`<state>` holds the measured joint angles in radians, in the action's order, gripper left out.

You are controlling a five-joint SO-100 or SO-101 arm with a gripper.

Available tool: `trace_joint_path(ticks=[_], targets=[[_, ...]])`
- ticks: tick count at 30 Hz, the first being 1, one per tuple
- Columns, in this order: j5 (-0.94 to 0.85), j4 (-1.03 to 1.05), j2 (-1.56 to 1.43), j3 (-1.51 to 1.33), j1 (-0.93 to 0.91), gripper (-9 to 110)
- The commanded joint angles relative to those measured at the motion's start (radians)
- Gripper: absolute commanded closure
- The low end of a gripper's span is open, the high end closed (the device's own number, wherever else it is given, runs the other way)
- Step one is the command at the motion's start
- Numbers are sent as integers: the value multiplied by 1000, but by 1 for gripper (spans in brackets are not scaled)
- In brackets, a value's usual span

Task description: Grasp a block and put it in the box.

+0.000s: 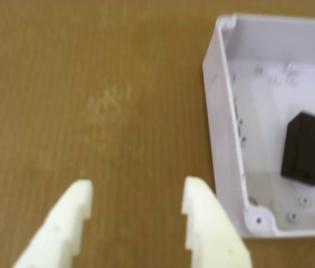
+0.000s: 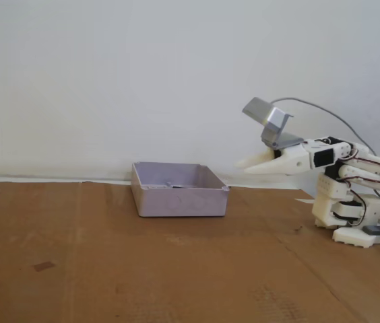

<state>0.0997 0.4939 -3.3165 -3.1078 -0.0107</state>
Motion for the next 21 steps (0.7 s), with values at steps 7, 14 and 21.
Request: trace_joint_path(ticks=[7, 14, 21], targets=[[0, 169, -89, -40, 15, 83], [-2, 270, -89, -40, 14, 100], [-9, 379, -87, -38, 3, 102]])
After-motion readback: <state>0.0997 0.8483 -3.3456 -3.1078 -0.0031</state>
